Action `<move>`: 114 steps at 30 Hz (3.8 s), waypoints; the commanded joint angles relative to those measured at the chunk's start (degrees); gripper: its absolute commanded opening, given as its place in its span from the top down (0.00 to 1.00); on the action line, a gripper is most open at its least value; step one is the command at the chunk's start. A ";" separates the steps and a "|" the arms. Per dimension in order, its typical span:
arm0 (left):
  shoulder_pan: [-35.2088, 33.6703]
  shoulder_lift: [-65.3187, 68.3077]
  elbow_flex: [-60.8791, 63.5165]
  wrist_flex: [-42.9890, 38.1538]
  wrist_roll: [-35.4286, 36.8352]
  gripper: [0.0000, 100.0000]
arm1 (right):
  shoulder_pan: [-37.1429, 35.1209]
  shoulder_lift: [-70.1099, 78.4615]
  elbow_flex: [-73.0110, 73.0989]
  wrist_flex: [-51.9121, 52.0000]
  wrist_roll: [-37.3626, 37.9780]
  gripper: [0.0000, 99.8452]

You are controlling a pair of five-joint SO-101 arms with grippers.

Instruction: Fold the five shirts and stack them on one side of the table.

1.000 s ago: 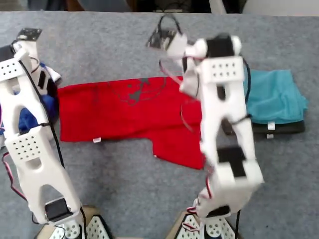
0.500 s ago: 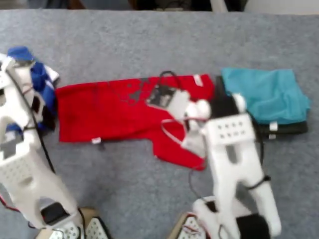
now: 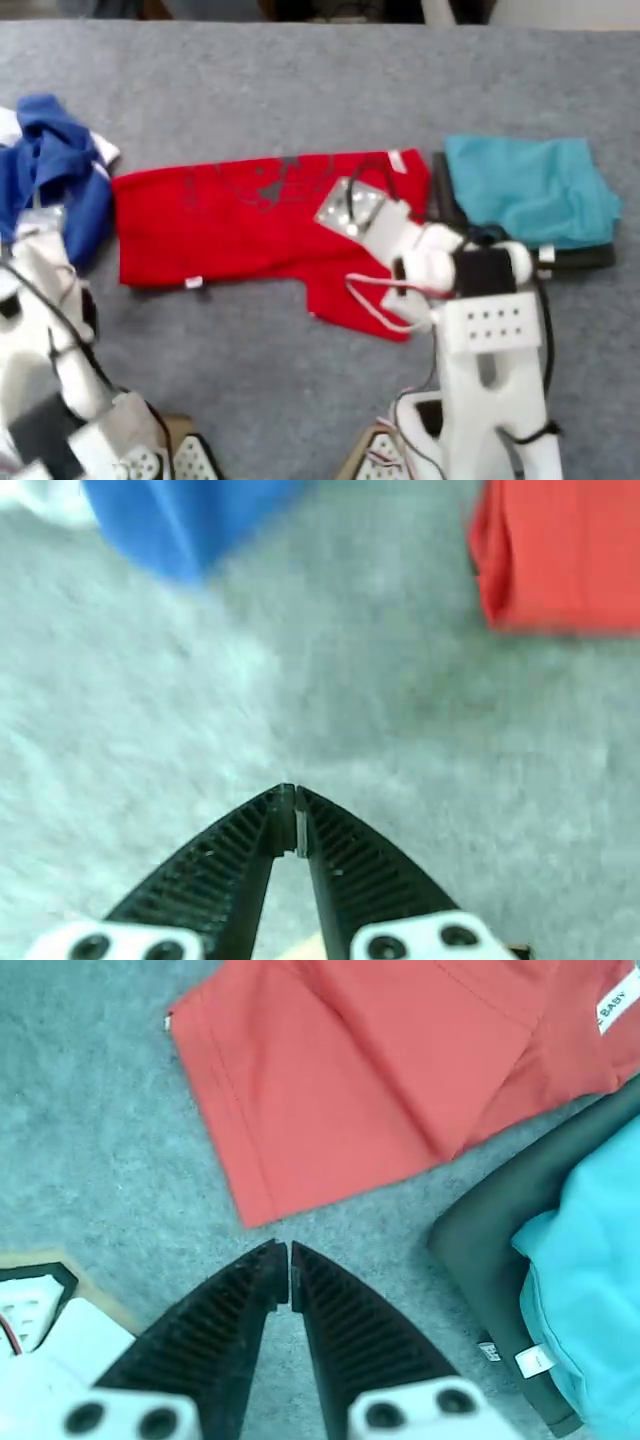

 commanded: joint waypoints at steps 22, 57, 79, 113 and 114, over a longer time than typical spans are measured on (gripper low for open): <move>-13.85 5.45 10.59 6.59 -18.64 0.97 | 3.43 -8.04 0.40 -0.88 6.42 0.99; -33.98 10.81 -0.75 -34.29 -26.11 0.97 | 10.11 -8.13 6.73 -7.47 2.29 0.99; -43.38 -6.77 10.24 -36.57 -31.65 0.97 | 7.74 -7.69 6.90 -6.77 10.99 0.98; -4.62 -18.81 -6.64 11.52 -5.36 0.97 | -11.43 7.25 26.42 -20.40 10.90 0.80; -4.53 -18.81 -6.64 11.52 -5.36 0.97 | -11.43 9.54 25.36 -20.84 10.90 0.80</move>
